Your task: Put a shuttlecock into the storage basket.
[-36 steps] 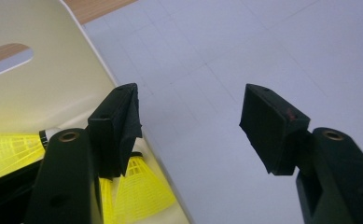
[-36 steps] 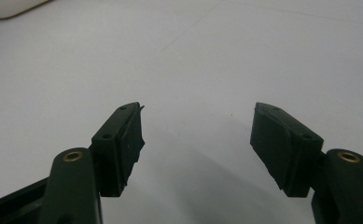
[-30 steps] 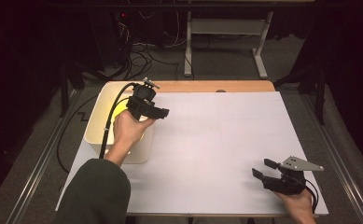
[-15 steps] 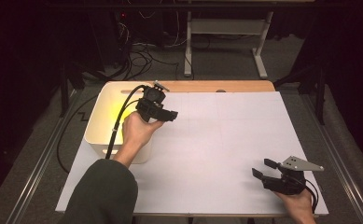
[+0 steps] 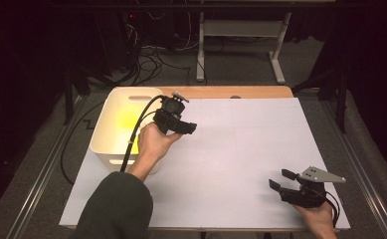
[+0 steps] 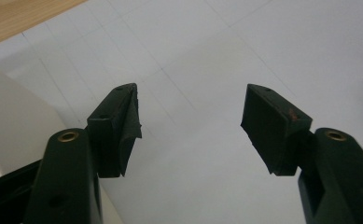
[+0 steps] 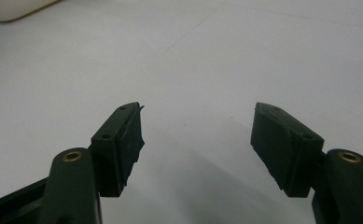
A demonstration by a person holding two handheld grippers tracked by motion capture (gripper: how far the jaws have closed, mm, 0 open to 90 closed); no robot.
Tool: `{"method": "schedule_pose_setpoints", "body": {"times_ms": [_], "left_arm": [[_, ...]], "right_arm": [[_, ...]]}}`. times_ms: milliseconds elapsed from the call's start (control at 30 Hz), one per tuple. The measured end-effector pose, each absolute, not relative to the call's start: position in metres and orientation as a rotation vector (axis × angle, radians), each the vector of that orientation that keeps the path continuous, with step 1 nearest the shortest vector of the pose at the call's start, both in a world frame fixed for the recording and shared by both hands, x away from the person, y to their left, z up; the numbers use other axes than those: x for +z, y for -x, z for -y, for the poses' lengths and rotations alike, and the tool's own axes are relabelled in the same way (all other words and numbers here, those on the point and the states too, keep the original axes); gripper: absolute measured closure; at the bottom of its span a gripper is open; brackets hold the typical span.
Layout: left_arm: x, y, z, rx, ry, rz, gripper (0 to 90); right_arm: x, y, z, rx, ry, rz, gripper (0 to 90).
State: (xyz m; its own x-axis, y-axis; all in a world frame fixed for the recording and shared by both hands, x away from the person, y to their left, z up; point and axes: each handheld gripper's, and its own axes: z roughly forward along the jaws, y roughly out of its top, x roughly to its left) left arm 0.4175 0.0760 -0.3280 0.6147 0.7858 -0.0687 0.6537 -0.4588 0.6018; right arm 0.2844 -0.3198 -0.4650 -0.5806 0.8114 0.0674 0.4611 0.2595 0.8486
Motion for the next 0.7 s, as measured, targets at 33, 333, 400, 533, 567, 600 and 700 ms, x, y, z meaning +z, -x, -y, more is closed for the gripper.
{"method": "schedule_pose_setpoints", "body": {"times_ms": [33, 333, 400, 533, 567, 600, 700], "left_arm": [[-0.329, -0.417, -0.075, 0.289, -2.247, -1.128, 37.7], [-0.336, -0.414, -0.071, 0.280, -2.248, -1.131, 37.5], [-0.337, -0.413, -0.071, 0.276, -2.238, -1.130, 37.4], [-0.340, -0.411, -0.068, 0.269, -2.245, -1.125, 37.0], [-0.341, -0.411, -0.067, 0.269, -2.248, -1.124, 37.0], [-0.341, -0.411, -0.066, 0.268, -2.249, -1.123, 37.0], [-0.344, -0.410, -0.064, 0.267, -2.253, -1.122, 36.9]], "right_arm": [[-0.465, -0.284, 0.320, 1.250, -1.159, -2.154, 34.4], [-0.465, -0.284, 0.320, 1.249, -1.160, -2.154, 34.4], [-0.465, -0.284, 0.320, 1.249, -1.161, -2.154, 34.4], [-0.465, -0.284, 0.320, 1.249, -1.160, -2.154, 34.5], [-0.465, -0.284, 0.320, 1.249, -1.160, -2.154, 34.4], [-0.465, -0.284, 0.320, 1.250, -1.159, -2.154, 34.4], [-0.465, -0.284, 0.320, 1.249, -1.160, -2.154, 34.4]]}}
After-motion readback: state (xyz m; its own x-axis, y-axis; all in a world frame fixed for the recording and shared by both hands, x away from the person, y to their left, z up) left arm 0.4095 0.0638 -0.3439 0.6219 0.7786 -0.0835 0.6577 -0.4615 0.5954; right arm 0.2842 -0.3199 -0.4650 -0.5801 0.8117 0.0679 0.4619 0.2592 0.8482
